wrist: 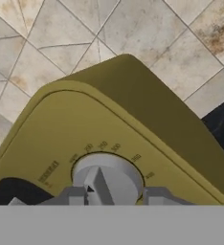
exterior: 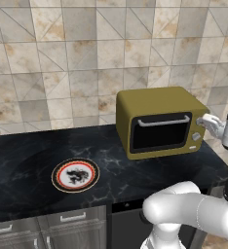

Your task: Pull the toaster oven rack outwards. Pick up the baguette from the plate and place it on the toaster oven rack. Close the toaster oven door fully and set the temperature to the lowest setting.

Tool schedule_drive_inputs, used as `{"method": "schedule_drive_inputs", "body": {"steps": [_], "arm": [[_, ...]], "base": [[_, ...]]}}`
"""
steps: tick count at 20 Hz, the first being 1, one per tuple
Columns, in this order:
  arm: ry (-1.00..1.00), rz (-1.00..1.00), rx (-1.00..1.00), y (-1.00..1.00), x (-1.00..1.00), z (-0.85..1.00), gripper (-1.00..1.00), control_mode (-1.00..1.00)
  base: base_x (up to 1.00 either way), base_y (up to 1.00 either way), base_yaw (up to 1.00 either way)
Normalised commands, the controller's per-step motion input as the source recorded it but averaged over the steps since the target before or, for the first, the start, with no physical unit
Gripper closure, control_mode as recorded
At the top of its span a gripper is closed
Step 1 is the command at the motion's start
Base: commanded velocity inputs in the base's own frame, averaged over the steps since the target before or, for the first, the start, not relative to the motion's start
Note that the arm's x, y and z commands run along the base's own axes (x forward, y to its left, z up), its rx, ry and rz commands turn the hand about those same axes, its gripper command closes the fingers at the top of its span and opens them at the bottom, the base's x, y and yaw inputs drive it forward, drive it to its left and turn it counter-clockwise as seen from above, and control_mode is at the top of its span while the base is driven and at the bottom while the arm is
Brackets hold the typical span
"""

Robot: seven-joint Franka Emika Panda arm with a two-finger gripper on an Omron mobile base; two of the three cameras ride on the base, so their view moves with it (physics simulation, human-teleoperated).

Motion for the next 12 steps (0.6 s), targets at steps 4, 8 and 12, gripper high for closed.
{"method": "schedule_drive_inputs", "body": {"steps": [4, 8, 12], "arm": [[-0.08, 0.00, -0.17, 0.00, 0.14, 0.00, 1.00, -1.00], [-0.12, 0.00, -0.23, 0.00, 0.17, 0.00, 1.00, -1.00], [-0.16, 0.00, -0.27, 0.00, 0.13, 0.00, 1.00, -1.00]], "base": [[0.00, 0.00, 0.00], [0.00, 0.00, 0.00], [0.00, 0.00, 0.00]]}}
